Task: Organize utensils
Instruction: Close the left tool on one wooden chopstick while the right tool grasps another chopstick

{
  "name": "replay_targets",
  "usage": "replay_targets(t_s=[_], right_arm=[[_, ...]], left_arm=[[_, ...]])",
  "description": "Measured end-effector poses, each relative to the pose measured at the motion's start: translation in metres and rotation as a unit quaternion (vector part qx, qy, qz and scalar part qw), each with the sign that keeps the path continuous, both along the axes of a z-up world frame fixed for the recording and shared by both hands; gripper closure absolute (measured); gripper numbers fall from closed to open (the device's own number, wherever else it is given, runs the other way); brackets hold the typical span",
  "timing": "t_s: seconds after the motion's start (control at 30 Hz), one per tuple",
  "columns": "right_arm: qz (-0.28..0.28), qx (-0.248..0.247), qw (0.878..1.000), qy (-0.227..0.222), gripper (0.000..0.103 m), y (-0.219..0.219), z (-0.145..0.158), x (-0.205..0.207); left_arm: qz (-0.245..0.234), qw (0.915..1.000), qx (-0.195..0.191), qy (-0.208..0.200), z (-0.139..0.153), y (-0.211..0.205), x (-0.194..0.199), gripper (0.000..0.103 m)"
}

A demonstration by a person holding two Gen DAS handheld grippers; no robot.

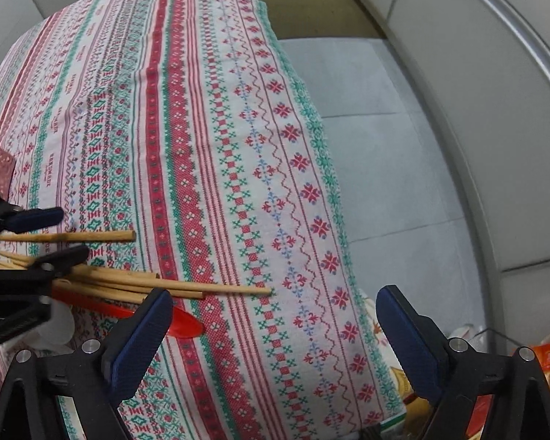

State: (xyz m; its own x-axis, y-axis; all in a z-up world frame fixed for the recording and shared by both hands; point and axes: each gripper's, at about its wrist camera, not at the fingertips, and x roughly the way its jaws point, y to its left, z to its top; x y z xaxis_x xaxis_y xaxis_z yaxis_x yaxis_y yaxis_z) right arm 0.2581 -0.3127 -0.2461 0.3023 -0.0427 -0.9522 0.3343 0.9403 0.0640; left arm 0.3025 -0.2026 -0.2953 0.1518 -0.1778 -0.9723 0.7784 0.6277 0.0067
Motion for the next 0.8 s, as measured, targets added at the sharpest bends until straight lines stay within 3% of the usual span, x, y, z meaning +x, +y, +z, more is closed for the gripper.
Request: replay_targets(t_s=[0.1,0.17,0.23,0.33,0.4,0.6,0.7,0.8], right_arm=[[-0.010,0.016,1.000,0.008,0.009,-0.005,-0.007,0.002],[-0.018,0.031,0.999,0.013,0.009,-0.008,-0.011,0.002],[-0.025,0.050,0.998,0.017,0.009,-0.009,-0.017,0.003],[-0.044,0.103,0.993,0.024,0.010,-0.014,-0.028,0.005],[-0.064,0.136,0.988,0.028,0.010,-0.018,-0.036,0.005],[-0.139,0.256,0.955,0.058,0.021,-0.031,-0.075,0.007],[-0.162,0.280,0.945,0.053,0.027,-0.035,-0.083,0.008],[-0.174,0.271,0.946,0.039,0.031,-0.035,-0.078,0.017]], left_arm=[[-0.009,0.9999,0.013,-0.001,-0.005,-0.008,0.001,0.061],[-0.007,0.9999,0.011,-0.001,-0.003,-0.011,0.003,0.066],[0.001,1.0000,0.009,-0.001,-0.002,-0.012,0.007,0.079],[0.014,0.9999,0.000,0.003,-0.004,-0.014,0.019,0.082],[0.017,0.9999,-0.001,-0.004,-0.003,-0.012,0.025,0.085],[0.038,0.9987,-0.004,-0.034,0.010,0.005,0.031,0.090],[0.045,0.9978,-0.014,-0.046,0.023,0.016,0.034,0.091],[0.053,0.9965,-0.023,-0.062,0.037,0.029,0.034,0.091]])
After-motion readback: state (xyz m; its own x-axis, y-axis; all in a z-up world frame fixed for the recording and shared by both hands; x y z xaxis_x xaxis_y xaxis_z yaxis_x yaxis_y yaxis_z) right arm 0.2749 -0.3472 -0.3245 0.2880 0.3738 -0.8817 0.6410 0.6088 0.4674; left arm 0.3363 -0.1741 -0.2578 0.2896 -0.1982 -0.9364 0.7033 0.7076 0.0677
